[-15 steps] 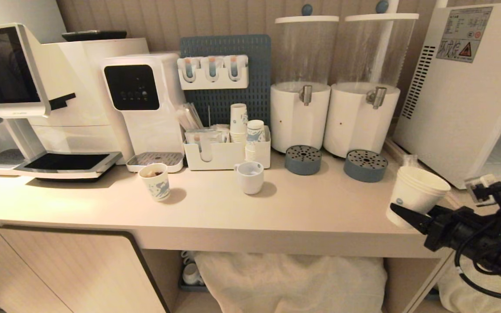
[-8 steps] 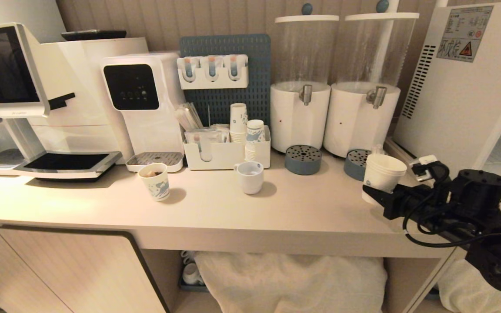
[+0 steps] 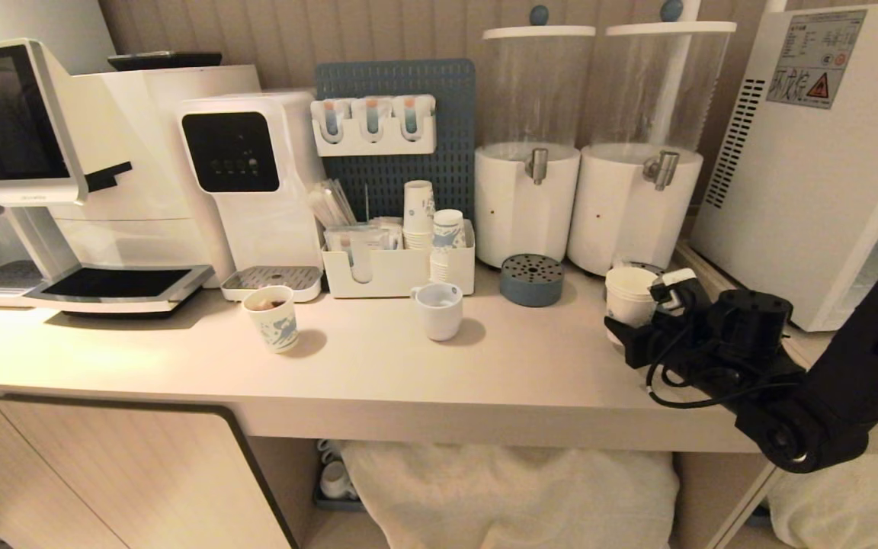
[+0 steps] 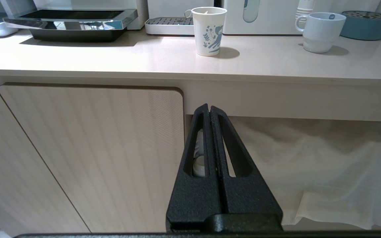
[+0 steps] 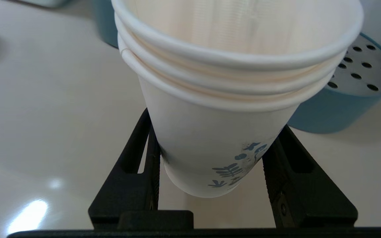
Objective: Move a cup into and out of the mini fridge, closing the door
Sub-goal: Place the paper cup on the table
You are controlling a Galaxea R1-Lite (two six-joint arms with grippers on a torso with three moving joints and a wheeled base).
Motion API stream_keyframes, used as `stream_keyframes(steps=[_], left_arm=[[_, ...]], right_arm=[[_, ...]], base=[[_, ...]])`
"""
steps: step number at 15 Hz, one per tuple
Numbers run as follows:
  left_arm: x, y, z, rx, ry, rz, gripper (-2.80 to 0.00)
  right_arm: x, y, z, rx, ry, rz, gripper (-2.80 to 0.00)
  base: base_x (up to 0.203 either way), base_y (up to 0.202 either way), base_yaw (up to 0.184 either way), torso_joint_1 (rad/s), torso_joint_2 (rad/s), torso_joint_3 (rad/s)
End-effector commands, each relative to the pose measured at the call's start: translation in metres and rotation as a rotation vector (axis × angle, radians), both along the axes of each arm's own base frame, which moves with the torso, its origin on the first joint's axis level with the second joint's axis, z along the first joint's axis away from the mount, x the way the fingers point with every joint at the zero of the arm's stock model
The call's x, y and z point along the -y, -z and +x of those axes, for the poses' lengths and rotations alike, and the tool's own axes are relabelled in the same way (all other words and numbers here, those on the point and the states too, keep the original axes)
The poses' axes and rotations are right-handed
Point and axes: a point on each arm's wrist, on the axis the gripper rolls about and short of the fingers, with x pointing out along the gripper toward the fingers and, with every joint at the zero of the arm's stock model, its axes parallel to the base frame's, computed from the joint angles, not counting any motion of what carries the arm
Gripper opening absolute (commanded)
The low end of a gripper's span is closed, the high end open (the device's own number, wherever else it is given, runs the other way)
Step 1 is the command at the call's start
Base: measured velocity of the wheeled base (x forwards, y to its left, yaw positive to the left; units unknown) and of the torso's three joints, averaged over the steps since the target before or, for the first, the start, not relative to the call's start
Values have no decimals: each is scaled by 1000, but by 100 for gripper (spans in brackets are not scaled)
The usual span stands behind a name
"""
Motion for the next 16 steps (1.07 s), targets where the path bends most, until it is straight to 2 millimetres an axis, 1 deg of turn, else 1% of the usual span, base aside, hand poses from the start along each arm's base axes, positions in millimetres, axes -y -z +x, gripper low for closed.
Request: stream_keyframes(steps=[1, 2, 3, 6, 10, 11, 13, 16], left_arm=[[0, 5, 2, -19, 0, 0, -280], [0, 5, 2, -19, 0, 0, -280], [0, 5, 2, -19, 0, 0, -280], [0, 5, 2, -20, 0, 0, -280], [0, 5, 2, -19, 0, 0, -280], [0, 5, 2, -19, 0, 0, -280], [0, 5, 2, -19, 0, 0, -280], [0, 5, 2, -19, 0, 0, -280]], right_arm=[[-11, 25, 7, -22, 1, -34, -280], [-16, 28, 7, -20, 12, -46, -280], [-17, 30, 7, -24, 19, -50, -280], [-17, 37, 6, -50, 57, -64, -280], [-15, 41, 1, -73, 58, -68, -280], [-15, 41, 1, -74, 57, -66, 0], [-14, 39, -2, -82, 59, -62, 0], [-11, 24, -16, -77, 56, -43, 0]], base=[[0, 0, 0, 0, 0, 0], [0, 0, 0, 0, 0, 0], [0, 0, 0, 0, 0, 0], [0, 0, 0, 0, 0, 0], [0, 0, 0, 0, 0, 0], [0, 0, 0, 0, 0, 0], [0, 0, 0, 0, 0, 0], [0, 0, 0, 0, 0, 0]])
